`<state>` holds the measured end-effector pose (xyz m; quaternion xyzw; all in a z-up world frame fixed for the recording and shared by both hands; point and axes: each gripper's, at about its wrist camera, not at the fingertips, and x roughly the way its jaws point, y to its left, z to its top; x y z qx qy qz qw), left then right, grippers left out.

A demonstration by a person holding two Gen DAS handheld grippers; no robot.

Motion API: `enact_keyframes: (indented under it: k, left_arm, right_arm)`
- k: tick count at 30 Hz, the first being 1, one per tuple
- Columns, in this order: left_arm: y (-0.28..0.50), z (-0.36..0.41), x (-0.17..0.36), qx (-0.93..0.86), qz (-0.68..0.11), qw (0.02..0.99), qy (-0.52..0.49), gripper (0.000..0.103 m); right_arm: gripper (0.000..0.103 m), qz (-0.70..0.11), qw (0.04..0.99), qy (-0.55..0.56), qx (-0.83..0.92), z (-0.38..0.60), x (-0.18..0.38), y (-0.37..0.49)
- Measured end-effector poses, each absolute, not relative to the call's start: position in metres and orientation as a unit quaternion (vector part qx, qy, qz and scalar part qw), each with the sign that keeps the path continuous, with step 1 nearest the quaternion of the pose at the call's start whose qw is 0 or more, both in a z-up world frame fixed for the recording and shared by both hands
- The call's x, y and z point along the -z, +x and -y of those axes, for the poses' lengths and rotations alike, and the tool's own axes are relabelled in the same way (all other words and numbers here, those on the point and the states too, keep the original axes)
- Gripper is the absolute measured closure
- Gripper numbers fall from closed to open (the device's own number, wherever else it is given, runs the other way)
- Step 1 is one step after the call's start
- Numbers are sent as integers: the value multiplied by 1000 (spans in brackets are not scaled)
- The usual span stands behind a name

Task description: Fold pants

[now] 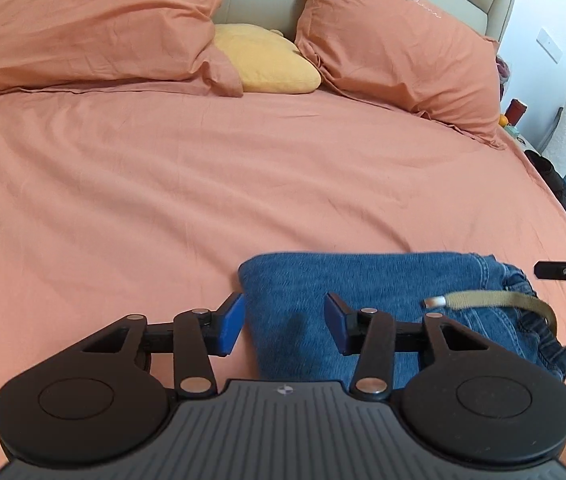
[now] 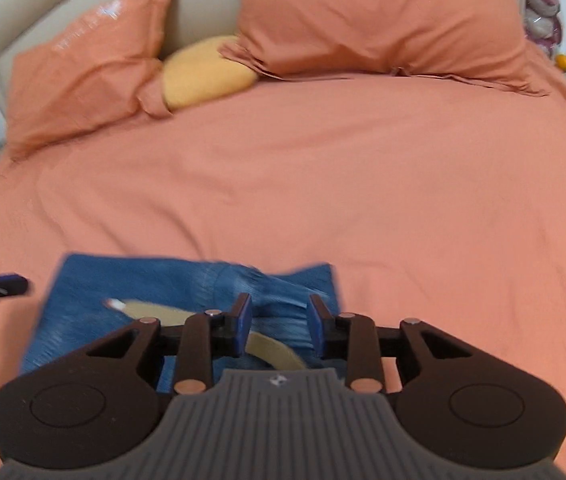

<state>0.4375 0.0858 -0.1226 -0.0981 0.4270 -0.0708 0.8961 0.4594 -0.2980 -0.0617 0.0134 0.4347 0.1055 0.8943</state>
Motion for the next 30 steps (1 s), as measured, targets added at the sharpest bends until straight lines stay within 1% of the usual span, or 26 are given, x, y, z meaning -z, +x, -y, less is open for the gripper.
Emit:
enact_keyframes:
  k: [1,2,3,4,5,6,7,11,14,16,17,20,25,28,30]
  left_arm:
    - [441,-84,125,72,-428,896,-99,55]
    - [444,-81,129,73,-430,895,-96,61]
    - [448,-79,134,72,-433,894,-89,70]
    - [453,-76,140,65,-439,892,-81,73]
    - [457,-75,147,60,-447,889,-76,74]
    - [461,-74,154,59,-452,887,-72,74]
    - [465,-74,160,56,-458,885,-68,74]
    - [478,-74,181,34,-487,871,-60,71]
    - [479,-71,174,27,-493,869,-47,71]
    - [472,-68,161,17,-491,870,-34,74]
    - [465,-68,153,16,-485,874,-28,76]
    - [431,-66,131,40,-461,886,-14,76]
    - [366,-55,116,65,-451,890,1,76]
    - [331,-59,118,86,-457,885,-7,76]
    - [310,-61,122,91,-455,886,1,76]
  right_arm:
    - [78,-440,891,13,-112,293,65,464]
    - [79,-448,887,8,-111,289,71,468]
    - [82,-457,884,2,-104,285,78,472]
    - [86,-464,881,-6,-92,284,88,476]
    - [93,-470,879,-15,-82,284,97,480]
    - [99,-470,879,-24,-73,285,105,484]
    - [102,-469,880,-30,-66,287,110,486]
    - [102,-470,880,-38,-61,289,119,495]
    - [102,-471,879,-51,-55,284,119,498]
    - [102,-469,880,-47,-53,284,113,496]
    - [101,-462,884,-40,-54,287,106,491]
    - [89,-430,899,-44,-73,298,80,459]
    - [88,-405,908,-54,-94,325,67,397]
    - [85,-392,913,-54,-98,336,74,366]
    - [85,-388,916,-40,-92,340,85,352]
